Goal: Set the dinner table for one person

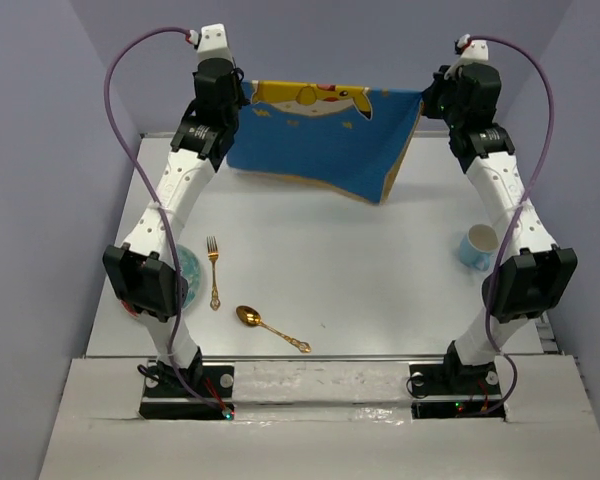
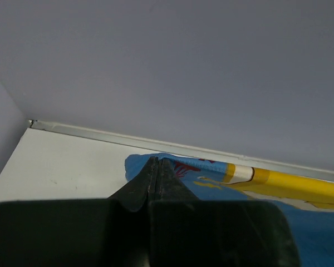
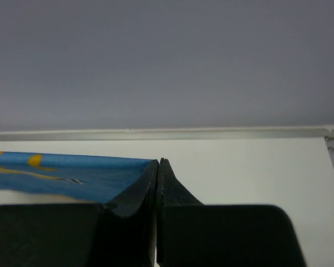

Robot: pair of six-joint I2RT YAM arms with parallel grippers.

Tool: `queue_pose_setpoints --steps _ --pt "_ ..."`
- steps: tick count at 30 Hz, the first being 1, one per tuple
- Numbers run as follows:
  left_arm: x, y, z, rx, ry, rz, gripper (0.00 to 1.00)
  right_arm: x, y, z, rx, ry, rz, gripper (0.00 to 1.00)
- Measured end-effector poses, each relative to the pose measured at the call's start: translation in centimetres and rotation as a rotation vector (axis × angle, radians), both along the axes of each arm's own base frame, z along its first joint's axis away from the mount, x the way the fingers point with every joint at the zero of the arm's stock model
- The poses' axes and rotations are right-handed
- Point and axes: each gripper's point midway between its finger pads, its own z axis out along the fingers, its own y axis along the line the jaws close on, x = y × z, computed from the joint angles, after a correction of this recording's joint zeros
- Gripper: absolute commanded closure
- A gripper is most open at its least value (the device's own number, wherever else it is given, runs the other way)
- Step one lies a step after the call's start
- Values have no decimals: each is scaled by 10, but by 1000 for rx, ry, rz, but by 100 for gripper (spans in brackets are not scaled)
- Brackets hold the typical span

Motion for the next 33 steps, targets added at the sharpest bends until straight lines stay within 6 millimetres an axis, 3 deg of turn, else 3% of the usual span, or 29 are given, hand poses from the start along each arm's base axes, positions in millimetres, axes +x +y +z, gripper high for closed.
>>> queue_pose_setpoints --steps 3,5,7,9,10,11,14,15,17,18,20,21,22,25,28,30,33 --pt "-8 1 15 -22 -32 -7 100 -8 -2 31 6 -70 4 100" --pt "-16 2 10 -40 -40 -12 100 -17 -1 41 11 -98 13 100" --pt "-27 3 -9 -52 -18 -19 100 -26 -1 38 14 -107 20 100" --pt "-39 5 -47 -64 31 -26 100 -34 -1 14 18 -73 26 100" --pt "-42 5 -59 -63 52 -27 100 -37 0 -11 21 -37 28 100" --pt "-45 4 -77 -74 65 -29 100 -39 0 -23 23 -18 28 100" --pt "-69 5 -165 -91 186 -41 90 -52 0 -115 35 161 20 100" --pt "-76 5 -189 -93 231 -47 89 -63 0 -158 47 249 13 100" --pt "-95 4 -242 -111 326 -60 86 -83 0 -211 75 365 4 100" --pt "-108 4 -267 -122 378 -64 75 -99 1 -243 98 434 -4 100" --pt "-127 7 -297 -127 446 -60 54 -125 0 -283 121 538 -22 100" --pt "-135 8 -305 -133 453 -54 49 -136 -3 -297 132 573 -40 93" --pt "-143 9 -308 -139 453 -48 47 -143 -6 -304 141 586 -55 87" --pt "-168 16 -299 -192 394 -34 27 -158 -16 -302 171 573 -93 58" --pt "-185 20 -282 -265 311 -27 26 -165 -20 -280 198 503 -102 43" --pt "-191 21 -275 -304 272 -28 30 -169 -20 -268 206 467 -97 42" --pt "-200 22 -281 -330 276 -25 33 -179 -18 -254 220 431 -84 42"
